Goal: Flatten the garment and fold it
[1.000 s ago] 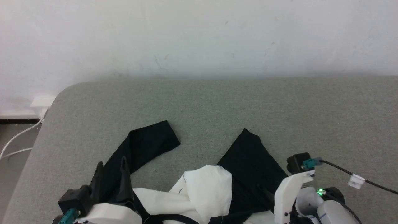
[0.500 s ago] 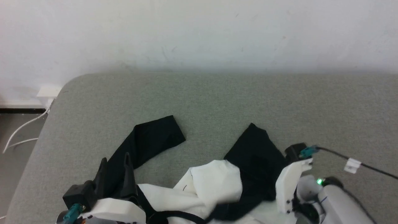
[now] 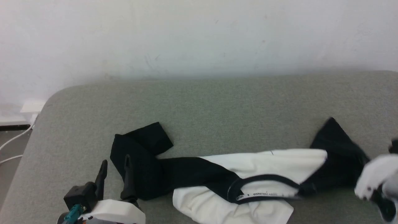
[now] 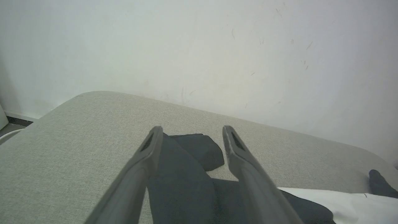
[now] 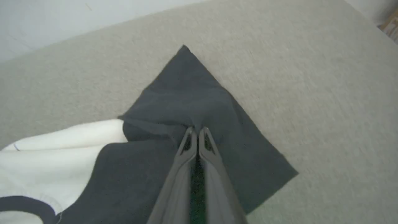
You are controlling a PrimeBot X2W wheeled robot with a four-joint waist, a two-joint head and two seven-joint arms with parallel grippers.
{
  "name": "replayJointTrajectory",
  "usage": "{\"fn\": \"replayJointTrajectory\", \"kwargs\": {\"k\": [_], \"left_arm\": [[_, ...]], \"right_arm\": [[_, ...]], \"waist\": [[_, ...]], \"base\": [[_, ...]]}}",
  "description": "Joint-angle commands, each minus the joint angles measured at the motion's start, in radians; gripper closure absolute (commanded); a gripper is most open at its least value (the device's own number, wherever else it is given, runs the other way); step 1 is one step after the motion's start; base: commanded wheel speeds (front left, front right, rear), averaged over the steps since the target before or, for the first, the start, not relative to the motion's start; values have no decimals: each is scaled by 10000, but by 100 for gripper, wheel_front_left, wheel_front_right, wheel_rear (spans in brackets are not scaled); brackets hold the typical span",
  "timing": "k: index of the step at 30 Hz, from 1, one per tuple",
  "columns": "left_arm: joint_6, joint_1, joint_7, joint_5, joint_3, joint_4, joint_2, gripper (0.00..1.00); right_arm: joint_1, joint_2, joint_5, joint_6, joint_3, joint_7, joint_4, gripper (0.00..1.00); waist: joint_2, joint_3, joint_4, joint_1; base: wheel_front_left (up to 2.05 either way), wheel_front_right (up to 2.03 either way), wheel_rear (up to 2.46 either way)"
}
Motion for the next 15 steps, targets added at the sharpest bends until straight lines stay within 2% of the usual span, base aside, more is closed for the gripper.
{"fn": "replayJointTrajectory", "kwargs": {"k": [1, 5, 6, 7, 12, 15], "left_arm": [[-73, 115, -47, 15, 40, 73, -26, 0], [-75, 215, -43, -33, 87, 195, 20, 0], [-78, 235, -42, -50, 94, 224, 30, 0], [-84, 253, -30, -65, 97, 259, 46, 0], [-114, 348, -2, -127, 121, 397, 140, 0], [-119, 434, 33, -165, 125, 457, 194, 0]], "right_arm": [[628, 115, -253, -21, -432, -130, 256, 100], [1380, 633, -627, -21, -1148, -658, 662, 98], [1464, 780, -683, -21, -1255, -888, 709, 65], [1515, 924, -707, -21, -1295, -1146, 726, 0], [1721, 1302, -749, -21, -1387, -2970, 210, 0], [2093, 1414, -729, -21, -1207, -3514, -306, 0]], "waist": [[0, -20, -80, 0], [0, -41, -269, 0], [0, -47, -307, 0], [0, -59, -341, 0], [0, -228, -423, 0], [0, -391, -411, 0]], "base": [[0, 0, 0], [0, 0, 0], [0, 0, 0], [0, 0, 0], [0, 0, 0], [0, 0, 0]]}}
